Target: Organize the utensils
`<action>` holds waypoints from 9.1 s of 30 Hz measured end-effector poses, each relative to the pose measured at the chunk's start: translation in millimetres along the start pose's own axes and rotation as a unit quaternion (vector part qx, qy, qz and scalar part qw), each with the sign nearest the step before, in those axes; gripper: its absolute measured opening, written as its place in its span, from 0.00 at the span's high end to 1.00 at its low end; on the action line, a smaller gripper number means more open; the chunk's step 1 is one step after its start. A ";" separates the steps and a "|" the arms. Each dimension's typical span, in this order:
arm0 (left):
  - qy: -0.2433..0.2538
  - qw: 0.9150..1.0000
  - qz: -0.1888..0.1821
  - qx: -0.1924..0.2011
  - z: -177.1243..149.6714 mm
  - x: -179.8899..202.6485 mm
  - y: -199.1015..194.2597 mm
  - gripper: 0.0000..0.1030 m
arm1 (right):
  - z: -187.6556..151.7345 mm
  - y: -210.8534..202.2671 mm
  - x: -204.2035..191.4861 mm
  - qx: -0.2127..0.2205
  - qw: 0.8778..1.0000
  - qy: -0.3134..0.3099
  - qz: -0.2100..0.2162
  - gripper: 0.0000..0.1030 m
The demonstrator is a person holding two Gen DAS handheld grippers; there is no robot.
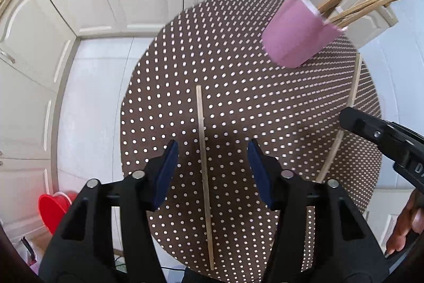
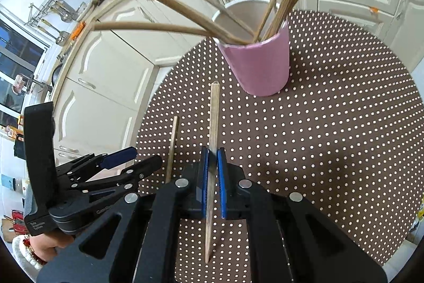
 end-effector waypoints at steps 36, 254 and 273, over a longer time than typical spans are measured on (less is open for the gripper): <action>0.004 1.000 -0.018 -0.004 9.2 -9.7 9.8 0.95 | 5.1 24.9 -8.4 -0.045 0.999 -0.004 0.024 0.94; 0.108 0.877 0.091 0.459 -256.7 55.7 -437.6 0.13 | -238.5 -338.3 -178.3 0.449 0.887 -0.101 -0.049 0.20; 0.107 0.857 0.106 0.493 -278.4 66.5 -461.4 0.08 | -256.1 -356.9 -177.7 0.467 0.877 -0.104 -0.038 0.16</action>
Point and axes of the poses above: each gripper's, at about its wrist camera, not at the fingertips, and y roughly the way its jaws point, x to its right, z to its top, the point moved 6 cm from there along y, roughly the way its jaws point, and after that the axes turned 11 degrees about -z, right-handed, at the moved point
